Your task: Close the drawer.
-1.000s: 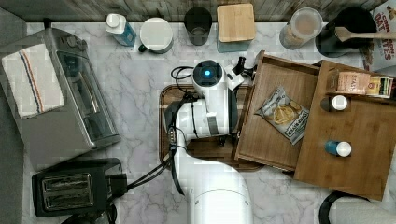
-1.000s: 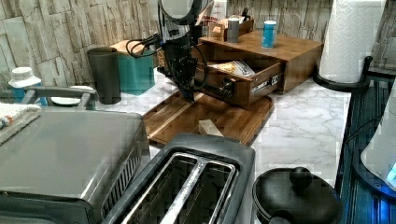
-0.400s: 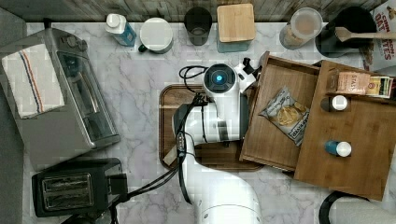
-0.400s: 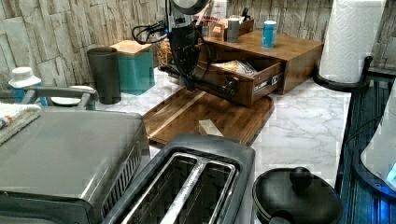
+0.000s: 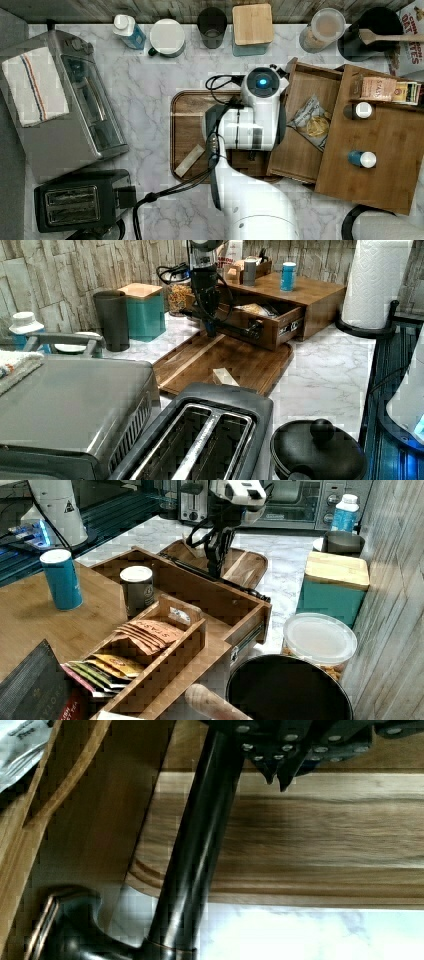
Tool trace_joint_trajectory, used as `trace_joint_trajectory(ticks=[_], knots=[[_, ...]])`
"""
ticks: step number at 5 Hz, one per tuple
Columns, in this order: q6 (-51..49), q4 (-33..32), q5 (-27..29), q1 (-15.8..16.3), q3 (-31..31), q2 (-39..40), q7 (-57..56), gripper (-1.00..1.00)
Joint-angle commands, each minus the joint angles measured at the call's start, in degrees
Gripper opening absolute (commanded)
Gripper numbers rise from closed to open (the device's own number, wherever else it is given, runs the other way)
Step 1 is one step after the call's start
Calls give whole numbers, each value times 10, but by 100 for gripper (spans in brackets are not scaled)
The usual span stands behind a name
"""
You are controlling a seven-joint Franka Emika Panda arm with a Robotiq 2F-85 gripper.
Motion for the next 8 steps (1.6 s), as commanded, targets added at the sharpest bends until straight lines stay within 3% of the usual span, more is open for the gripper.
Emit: trace_joint_trajectory(ticks=[1,2,3,4,5,6,8], knots=[[35,56,12,-125,-77,-28,-70,-100],[54,69,12,-164,-74,-11,-103,-100],[-56,136,-68,-163,-102,-9,-70,-100],[-21,167,-32,-209,-101,17,-134,-100],[118,109,33,-251,-89,12,-195,-100],[37,135,15,-233,-100,11,-159,-100],[37,135,16,-231,-102,11,-160,-100]])
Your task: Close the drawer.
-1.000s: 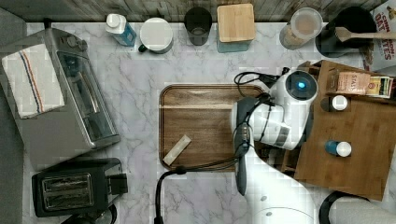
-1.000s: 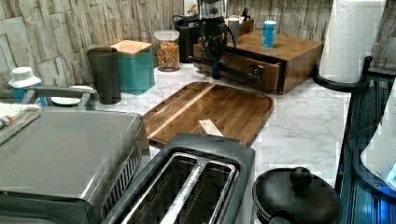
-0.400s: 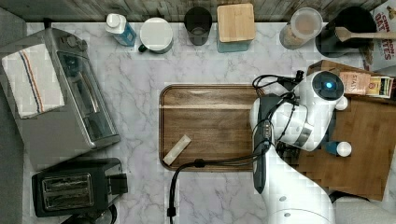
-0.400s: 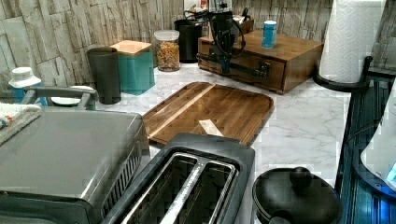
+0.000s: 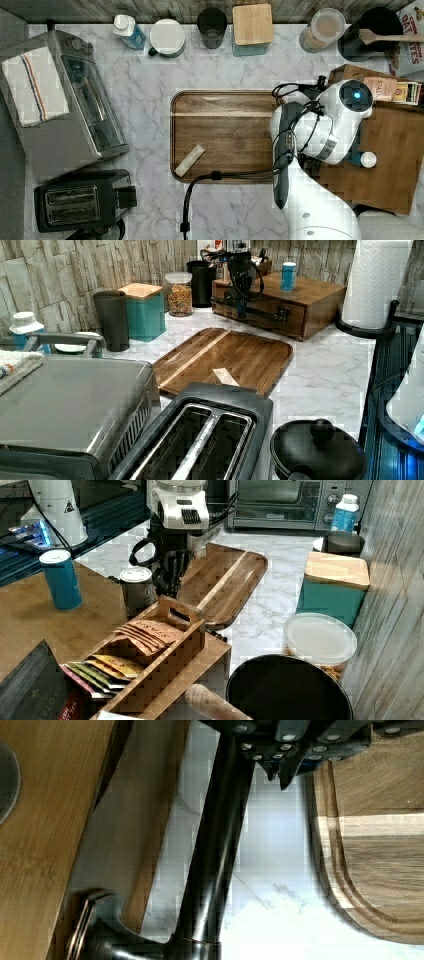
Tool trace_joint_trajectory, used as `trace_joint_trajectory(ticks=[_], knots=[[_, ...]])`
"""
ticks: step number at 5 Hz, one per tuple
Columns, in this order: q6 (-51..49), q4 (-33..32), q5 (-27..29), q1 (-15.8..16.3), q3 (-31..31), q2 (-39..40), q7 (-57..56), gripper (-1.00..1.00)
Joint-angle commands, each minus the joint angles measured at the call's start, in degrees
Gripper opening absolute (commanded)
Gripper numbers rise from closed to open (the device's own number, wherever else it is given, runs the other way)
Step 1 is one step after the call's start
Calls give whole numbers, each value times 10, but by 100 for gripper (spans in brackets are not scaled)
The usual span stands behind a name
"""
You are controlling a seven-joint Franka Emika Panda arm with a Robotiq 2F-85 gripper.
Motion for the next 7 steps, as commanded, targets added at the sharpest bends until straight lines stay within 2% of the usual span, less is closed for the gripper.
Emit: trace_joint_trajectory(ticks=[1,7], knots=[[60,99,-6,-89,-84,1,-11,-100],[60,99,1,-78,-95,2,-16,-100]])
